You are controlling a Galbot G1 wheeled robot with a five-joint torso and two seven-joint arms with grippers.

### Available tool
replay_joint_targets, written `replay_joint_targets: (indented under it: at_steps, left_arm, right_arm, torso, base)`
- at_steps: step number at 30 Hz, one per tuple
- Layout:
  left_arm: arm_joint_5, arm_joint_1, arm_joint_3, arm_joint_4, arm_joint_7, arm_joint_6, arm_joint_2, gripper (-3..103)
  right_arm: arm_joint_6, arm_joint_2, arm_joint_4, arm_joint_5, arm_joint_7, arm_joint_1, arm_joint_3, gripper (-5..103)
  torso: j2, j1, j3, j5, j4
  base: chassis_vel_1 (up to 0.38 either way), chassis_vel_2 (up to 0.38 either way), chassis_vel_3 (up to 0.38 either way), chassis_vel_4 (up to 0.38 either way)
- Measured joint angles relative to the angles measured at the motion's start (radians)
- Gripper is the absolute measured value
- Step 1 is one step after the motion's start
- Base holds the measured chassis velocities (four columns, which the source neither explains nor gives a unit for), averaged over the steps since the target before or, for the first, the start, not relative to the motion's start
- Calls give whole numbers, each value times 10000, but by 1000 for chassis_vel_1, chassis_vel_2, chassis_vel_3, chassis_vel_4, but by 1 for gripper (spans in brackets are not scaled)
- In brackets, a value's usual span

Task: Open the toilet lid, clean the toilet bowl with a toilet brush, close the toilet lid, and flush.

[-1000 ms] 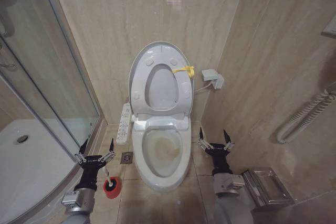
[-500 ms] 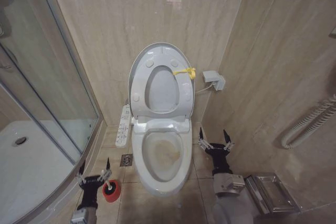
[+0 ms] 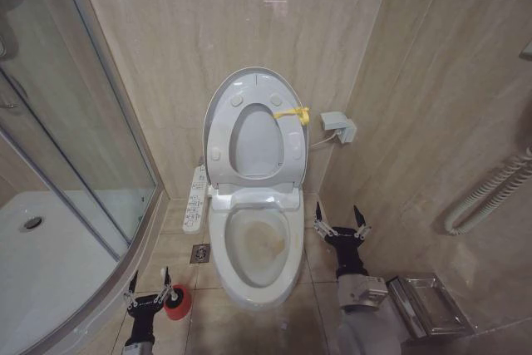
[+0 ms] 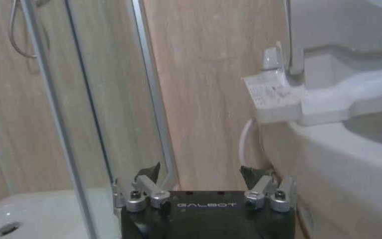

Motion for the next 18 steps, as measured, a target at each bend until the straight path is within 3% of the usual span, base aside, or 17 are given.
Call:
replay_joint_targets:
  at_steps: [10, 18]
  left_arm:
    - [-780, -1319, 232, 2244, 1515, -650, 135, 82]
    - [-1058, -1936, 310, 3240, 2048, -750, 263, 82]
  right_arm:
    - [0, 0, 0, 0, 0, 0, 0, 100]
    - [0, 0, 0, 0, 0, 0, 0, 100]
  torso:
    - [0, 2, 0, -1, -1]
    - [0, 2, 0, -1, 0]
  base:
    - [0, 0, 0, 0]
    - [0, 0, 0, 0]
